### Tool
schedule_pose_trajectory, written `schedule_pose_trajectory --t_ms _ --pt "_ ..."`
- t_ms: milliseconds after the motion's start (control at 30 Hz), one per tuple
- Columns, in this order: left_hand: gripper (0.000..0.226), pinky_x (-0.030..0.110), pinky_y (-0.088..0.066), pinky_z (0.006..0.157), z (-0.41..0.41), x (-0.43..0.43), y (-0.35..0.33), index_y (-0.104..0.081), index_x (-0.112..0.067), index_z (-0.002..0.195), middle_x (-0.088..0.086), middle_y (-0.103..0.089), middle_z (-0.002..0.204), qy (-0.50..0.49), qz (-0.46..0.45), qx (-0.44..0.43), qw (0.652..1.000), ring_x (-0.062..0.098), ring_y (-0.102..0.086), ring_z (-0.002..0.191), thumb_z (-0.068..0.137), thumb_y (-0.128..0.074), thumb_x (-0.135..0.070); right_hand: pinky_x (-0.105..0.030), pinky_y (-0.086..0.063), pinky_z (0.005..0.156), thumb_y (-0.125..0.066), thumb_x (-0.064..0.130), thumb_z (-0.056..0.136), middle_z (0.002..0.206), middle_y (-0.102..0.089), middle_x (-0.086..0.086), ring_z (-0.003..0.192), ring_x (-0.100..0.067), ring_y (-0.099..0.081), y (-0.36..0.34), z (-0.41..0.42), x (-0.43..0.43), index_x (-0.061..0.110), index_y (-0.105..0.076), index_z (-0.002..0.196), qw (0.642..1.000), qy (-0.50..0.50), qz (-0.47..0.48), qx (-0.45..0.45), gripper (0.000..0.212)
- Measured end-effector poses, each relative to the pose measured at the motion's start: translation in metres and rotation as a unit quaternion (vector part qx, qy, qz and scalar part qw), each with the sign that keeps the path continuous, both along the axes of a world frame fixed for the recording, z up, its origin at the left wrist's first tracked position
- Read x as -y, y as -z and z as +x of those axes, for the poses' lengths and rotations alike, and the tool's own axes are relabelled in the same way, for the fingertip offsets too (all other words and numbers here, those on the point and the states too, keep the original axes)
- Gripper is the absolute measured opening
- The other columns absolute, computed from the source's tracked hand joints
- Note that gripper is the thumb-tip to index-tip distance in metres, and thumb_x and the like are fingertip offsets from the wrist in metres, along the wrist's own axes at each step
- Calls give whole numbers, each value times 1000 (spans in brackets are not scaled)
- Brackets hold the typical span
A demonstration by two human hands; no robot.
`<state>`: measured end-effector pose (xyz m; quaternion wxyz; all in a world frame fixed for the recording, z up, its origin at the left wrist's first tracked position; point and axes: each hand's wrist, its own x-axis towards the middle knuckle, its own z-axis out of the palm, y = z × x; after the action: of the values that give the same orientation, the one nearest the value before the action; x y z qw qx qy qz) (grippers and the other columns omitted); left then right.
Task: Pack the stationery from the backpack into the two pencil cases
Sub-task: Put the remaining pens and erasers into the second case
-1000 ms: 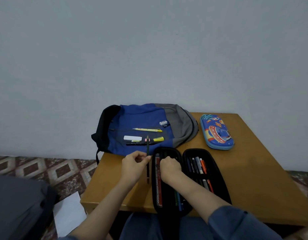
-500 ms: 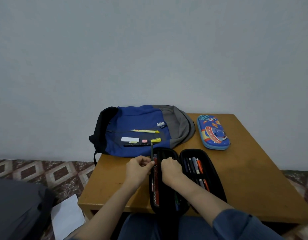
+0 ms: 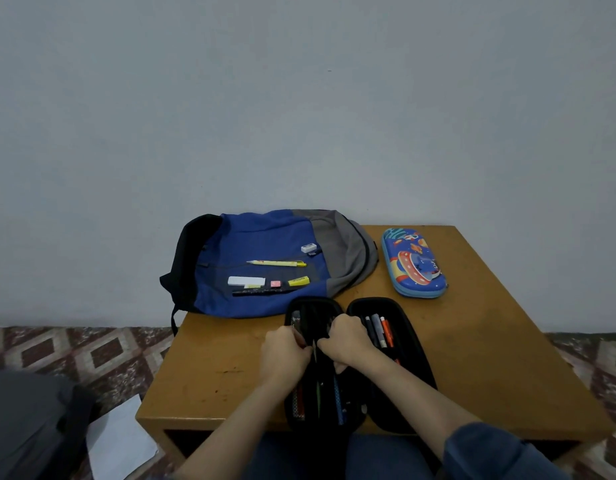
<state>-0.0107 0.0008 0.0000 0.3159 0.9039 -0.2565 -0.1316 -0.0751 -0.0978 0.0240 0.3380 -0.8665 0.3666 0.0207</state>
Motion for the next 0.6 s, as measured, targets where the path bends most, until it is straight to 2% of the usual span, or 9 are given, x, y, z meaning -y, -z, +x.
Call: schedule_pose_trajectory --t_ms 100,167,300,400,533,600 --pt "11 21 -51 63 0 0 -6 -68 -12 90 -4 -59 79 21 45 -15 999 11 -61 76 83 -68 -21 -25 -54 49 -59 12 84 48 -55 -10 48 -18 -63 2 -1 3 7 -48 54 999 21 43 11 32" --pt "12 25 -57 66 1 3 -7 -68 -11 90 -1 -61 82 29 56 -44 997 14 -64 76 81 -69 -19 -29 -57 54 -58 10 83 51 -58 -14 56 -20 -67 1 -1 2 6 -50 56 998 27 61 19 29" --pt "17 30 -59 68 -6 6 -3 -71 -7 95 9 -66 91 76 58 -98 991 23 -67 81 81 -62 -3 -31 -56 52 -58 9 83 56 -60 -16 53 -26 -66 0 -3 2 6 -51 59 996 33 75 25 26" --pt "22 27 -58 64 -8 6 0 -71 -3 95 10 -65 91 78 10 -174 982 24 -66 78 85 -53 4 -34 -56 53 -59 6 84 61 -59 -16 50 -27 -62 0 -5 3 7 -52 62 994 42 92 40 23" --pt "23 23 -57 56 -7 4 -8 -65 -1 83 10 -61 82 29 -87 -336 937 19 -62 72 93 -44 3 -30 -55 47 -55 5 87 68 -61 -15 46 -22 -58 3 -8 4 3 -62 75 990 39 120 69 14" --pt "23 24 -57 57 -10 3 -12 -63 3 96 12 -62 87 18 -103 -365 925 19 -62 74 95 -40 0 -26 -54 43 -53 5 90 68 -62 -15 43 -18 -57 7 -8 6 3 -66 78 989 32 122 76 18"
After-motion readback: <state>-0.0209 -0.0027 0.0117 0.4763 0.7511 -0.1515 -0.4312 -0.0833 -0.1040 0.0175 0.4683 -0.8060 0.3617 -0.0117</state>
